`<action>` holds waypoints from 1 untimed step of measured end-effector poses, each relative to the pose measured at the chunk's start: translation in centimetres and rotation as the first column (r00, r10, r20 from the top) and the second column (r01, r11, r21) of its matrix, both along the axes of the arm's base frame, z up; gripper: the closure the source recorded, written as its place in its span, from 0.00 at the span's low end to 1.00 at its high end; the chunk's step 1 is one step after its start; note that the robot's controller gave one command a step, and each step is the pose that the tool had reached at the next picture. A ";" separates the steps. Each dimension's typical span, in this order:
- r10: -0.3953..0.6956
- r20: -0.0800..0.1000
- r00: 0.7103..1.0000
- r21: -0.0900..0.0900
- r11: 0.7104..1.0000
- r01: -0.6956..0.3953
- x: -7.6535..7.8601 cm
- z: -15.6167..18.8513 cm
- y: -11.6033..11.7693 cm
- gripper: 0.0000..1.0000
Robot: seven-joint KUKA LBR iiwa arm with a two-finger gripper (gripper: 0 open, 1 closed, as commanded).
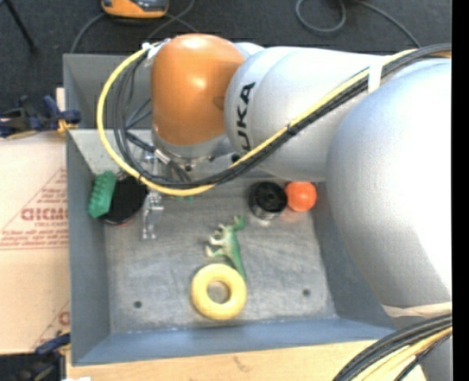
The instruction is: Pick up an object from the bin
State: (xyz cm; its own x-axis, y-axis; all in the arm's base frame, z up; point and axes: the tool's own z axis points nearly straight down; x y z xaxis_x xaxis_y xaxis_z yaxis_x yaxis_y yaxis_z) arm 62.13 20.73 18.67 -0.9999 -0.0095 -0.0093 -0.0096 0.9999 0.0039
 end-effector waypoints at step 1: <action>0.097 -0.007 0.995 -0.003 0.995 -0.097 -2.5 -3.8 -3.1 0.00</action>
Offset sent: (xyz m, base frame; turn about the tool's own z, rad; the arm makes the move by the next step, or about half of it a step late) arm -0.0362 0.0257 -0.0238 0.0624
